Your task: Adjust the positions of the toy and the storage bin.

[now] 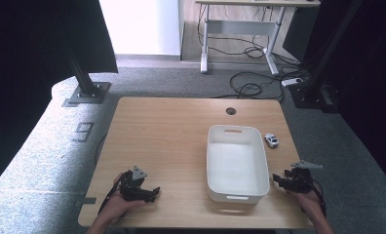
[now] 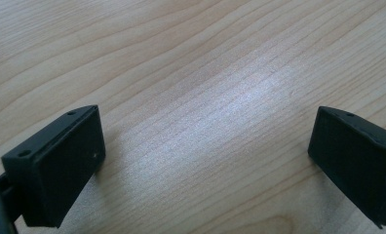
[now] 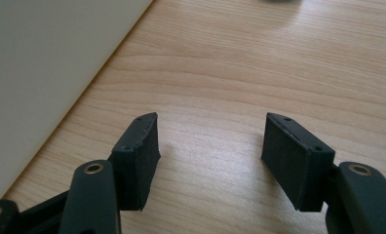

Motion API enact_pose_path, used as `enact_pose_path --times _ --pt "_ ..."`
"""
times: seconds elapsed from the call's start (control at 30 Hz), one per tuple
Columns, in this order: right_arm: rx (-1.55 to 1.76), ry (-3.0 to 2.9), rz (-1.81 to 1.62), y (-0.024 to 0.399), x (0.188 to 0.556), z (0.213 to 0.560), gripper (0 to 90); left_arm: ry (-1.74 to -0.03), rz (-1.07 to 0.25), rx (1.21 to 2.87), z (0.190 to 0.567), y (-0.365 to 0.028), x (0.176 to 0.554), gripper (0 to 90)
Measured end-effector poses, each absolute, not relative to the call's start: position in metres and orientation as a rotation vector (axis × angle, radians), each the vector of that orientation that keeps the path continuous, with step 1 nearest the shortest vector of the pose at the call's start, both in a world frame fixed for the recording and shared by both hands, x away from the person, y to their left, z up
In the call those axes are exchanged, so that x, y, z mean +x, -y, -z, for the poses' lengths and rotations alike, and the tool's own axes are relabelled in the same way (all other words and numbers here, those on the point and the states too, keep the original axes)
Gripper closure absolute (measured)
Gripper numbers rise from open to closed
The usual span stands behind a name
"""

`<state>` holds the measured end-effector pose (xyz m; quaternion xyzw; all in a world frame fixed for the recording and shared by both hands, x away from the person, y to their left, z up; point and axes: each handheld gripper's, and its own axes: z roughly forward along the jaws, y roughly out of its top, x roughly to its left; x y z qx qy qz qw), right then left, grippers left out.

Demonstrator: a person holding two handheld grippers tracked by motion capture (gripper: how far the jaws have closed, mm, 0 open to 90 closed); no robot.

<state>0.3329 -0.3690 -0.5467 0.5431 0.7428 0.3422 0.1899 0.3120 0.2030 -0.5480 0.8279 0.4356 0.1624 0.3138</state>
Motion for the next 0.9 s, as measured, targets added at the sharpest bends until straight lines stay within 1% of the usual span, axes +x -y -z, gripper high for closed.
enact_pose_path --times 0.37,0.5,0.6,0.9 --pt "1.511 -2.084 -0.932 0.363 0.333 0.548 32.7 -1.145 -0.427 2.184 0.548 -0.203 0.311 0.4" --pt "1.495 -2.085 -0.912 0.361 0.333 0.548 32.5 -1.143 -0.426 2.185 0.548 -0.203 0.311 0.4" --pt "1.469 -2.08 -0.891 0.358 0.333 0.55 29.1 -1.142 -0.425 2.186 0.548 -0.203 0.311 0.4" --pt "1.45 -2.073 -0.907 0.357 0.333 0.552 25.9 -1.138 -0.424 2.187 0.548 -0.203 0.311 0.4"
